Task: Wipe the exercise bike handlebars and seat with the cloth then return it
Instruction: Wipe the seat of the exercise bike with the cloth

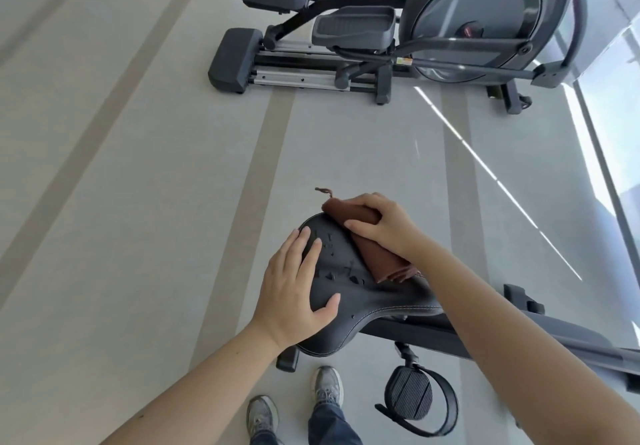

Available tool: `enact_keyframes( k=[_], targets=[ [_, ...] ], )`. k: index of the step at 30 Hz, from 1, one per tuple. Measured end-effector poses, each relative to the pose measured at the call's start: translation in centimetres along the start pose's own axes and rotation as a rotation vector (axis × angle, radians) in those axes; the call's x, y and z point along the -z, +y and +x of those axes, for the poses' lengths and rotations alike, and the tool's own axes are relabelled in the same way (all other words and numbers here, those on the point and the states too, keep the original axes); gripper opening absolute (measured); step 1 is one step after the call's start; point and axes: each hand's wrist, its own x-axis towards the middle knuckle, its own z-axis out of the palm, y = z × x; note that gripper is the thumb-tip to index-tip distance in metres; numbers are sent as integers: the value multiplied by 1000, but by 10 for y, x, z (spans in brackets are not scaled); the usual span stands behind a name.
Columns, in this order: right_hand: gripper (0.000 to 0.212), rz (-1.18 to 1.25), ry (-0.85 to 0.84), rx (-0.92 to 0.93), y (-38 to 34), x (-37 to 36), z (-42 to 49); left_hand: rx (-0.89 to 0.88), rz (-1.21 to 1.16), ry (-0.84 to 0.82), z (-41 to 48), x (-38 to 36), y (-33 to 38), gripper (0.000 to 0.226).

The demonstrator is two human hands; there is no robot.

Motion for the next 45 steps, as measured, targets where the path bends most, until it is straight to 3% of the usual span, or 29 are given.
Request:
enact_keyframes(
  k=[8,15,23,26,31,39,45],
  targets=[
    [27,32,-197,-62,23,36,-49,-3,-6,-8,1,0,-1,71],
    [22,58,10,12,7,4,0,-5,-14,-13,1,1,0,71],
    [27,-111,-230,-103,24,44,-51,-19,7,-11,0,1,1,70],
    [37,-161,-221,-150,28,62,-75,-21,7,-12,0,2,1,71],
    [40,-183,4,-210,28,54,-102,-24,-26,-3,-1,2,1,70],
    [29,-203,750,-415,11,-23,-129,-22,-101,-34,-1,3,-2,72],
    [36,-50,1091,-515,-31,-109,-128,-29,-119,-68,1,4,-5,76]
  ],
)
